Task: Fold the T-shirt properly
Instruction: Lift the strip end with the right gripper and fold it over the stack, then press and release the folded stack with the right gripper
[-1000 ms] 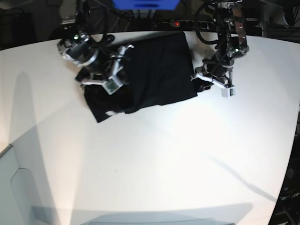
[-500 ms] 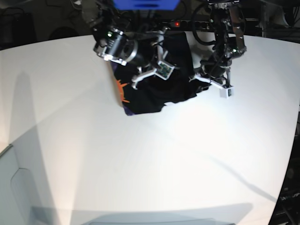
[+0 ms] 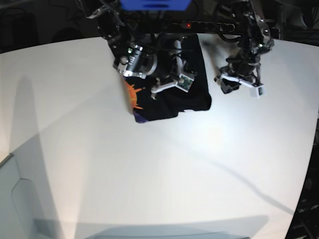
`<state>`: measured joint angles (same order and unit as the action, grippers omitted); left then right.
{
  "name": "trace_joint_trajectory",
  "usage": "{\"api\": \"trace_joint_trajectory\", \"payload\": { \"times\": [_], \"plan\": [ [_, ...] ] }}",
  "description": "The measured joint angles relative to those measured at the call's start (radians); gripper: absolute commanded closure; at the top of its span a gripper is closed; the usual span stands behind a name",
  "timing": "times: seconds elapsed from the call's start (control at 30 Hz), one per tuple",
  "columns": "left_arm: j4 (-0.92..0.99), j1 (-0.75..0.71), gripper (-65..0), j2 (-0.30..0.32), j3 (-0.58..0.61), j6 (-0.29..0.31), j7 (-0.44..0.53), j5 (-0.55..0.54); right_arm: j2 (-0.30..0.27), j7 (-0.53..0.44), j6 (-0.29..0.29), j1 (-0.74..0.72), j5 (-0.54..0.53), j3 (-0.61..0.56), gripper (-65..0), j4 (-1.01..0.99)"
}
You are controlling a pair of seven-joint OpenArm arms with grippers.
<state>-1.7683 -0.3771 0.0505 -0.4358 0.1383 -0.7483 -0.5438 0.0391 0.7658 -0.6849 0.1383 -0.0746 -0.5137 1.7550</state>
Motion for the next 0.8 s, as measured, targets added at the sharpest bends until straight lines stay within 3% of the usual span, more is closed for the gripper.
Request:
{"api": "trace_joint_trajectory", "payload": {
  "times": [0.13, 0.4, 0.47, 0.63, 0.73, 0.8],
  "plan": [
    [-0.06, -0.011, -24.1, -0.003, -0.071, 0.005, 0.003, -0.016, 0.021, -0.001, 0.0, -0.013, 0.0, 0.0, 0.0, -0.035],
    [-0.074, -0.069, -24.2, -0.001, -0.246, 0.001, 0.003, -0.011, 0.05, -0.003, 0.0, -0.056, 0.003, 0.0, 0.0, -0.116],
    [-0.074, -0.072, -24.2, -0.002, -0.255, 0.001, 0.003, -0.011, 0.052, -0.001, 0.0, -0.06, 0.004, -0.004, -5.7, -0.12],
    [-0.074, -0.077, -24.2, -0.004, -0.256, 0.002, -0.003, -0.009, 0.052, 0.0, 0.0, -0.061, 0.0, -0.004, -27.1, -0.091],
    [-0.072, -0.077, -24.3, -0.004, -0.256, 0.002, -0.003, -0.011, 0.053, -0.003, 0.0, -0.048, 0.0, 0.0, -34.0, -0.013],
    [-0.071, -0.077, -24.3, -0.004, -0.256, 0.002, -0.003, -0.011, 0.052, -0.004, 0.0, -0.023, 0.002, 0.004, -34.7, 0.061]
  ]
}}
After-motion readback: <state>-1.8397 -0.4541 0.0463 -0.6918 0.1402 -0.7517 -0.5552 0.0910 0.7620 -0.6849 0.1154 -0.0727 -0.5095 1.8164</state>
